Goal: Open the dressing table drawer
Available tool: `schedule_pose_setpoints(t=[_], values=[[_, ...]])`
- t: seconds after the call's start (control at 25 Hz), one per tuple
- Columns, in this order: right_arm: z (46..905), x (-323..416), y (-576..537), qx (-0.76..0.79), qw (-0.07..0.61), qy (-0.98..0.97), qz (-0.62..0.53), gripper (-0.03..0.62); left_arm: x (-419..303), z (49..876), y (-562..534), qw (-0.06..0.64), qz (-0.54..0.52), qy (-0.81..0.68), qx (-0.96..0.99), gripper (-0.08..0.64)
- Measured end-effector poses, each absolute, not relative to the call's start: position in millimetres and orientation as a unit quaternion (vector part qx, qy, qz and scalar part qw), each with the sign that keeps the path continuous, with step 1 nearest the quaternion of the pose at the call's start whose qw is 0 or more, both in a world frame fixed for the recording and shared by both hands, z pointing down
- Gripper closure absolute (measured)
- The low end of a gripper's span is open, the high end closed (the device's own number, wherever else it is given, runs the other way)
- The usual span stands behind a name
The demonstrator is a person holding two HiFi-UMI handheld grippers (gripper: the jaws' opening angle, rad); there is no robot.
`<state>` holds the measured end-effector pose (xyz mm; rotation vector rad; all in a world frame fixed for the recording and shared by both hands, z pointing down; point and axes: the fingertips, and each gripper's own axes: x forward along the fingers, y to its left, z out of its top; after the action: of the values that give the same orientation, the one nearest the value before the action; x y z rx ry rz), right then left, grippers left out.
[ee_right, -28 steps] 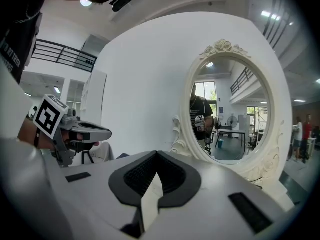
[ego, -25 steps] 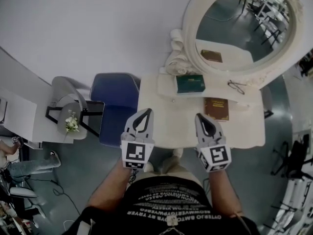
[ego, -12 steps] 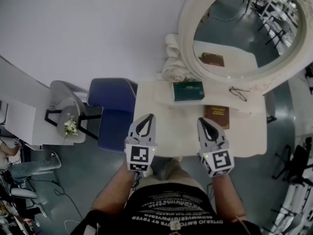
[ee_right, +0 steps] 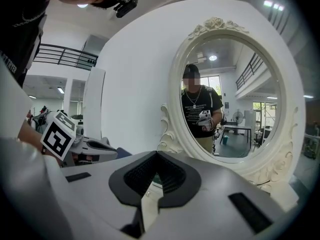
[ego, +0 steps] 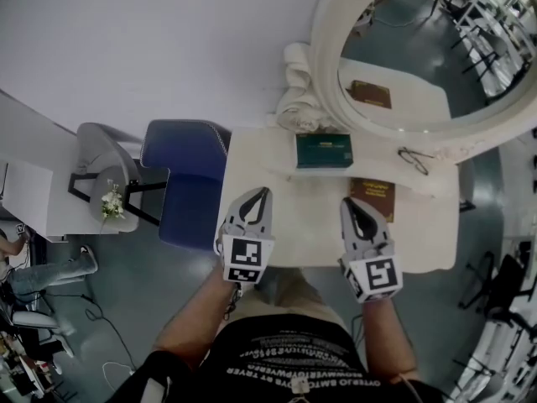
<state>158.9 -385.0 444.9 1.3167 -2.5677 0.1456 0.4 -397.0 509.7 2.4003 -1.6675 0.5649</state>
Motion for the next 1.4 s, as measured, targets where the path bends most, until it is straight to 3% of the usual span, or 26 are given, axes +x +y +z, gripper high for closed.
schedule_pose_setpoints(t=[1.0,1.4], values=[[484,177,-418,0.454,0.121,-0.88,0.074,0.589,45,621,-431,0.156,0.24,-0.525,0.801,0.554],[492,186,-429,0.455,0.131,-0.878,0.073,0.589,59,657,-444,0.179,0.248,-0.522,0.796,0.506]])
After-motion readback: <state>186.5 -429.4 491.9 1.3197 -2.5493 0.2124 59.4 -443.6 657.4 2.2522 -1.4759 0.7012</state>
